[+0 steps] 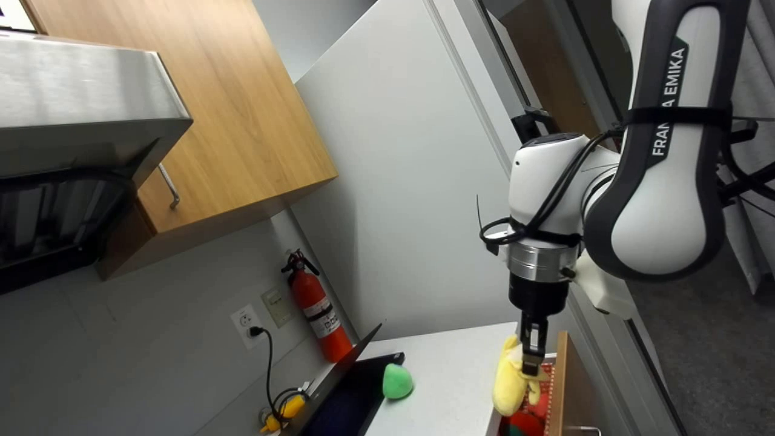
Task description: Put the banana inside the first drawer from the right then push the drawer backwards
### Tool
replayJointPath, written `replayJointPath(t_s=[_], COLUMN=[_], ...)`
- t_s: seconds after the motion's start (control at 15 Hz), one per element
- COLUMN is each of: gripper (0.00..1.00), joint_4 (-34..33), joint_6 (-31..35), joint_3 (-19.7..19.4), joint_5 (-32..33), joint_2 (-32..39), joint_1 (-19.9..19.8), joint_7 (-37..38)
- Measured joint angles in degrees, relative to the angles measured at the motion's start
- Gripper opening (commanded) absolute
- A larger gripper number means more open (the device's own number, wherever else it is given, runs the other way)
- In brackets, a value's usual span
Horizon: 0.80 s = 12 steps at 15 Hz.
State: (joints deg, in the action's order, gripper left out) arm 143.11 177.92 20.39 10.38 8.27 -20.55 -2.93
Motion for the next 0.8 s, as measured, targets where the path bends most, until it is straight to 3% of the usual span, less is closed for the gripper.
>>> replayJointPath(t_s=[0.67, 0.8], gripper=[0.01, 0.01], joint_4=[1.22, 1.01], joint_6=[-0.19, -0.19], joint_3=[-2.81, -6.75], joint_5=[1.48, 0.89], joint_2=[0.22, 0.33], joint_1=[0.05, 3.11], joint_7=[0.00, -1.24])
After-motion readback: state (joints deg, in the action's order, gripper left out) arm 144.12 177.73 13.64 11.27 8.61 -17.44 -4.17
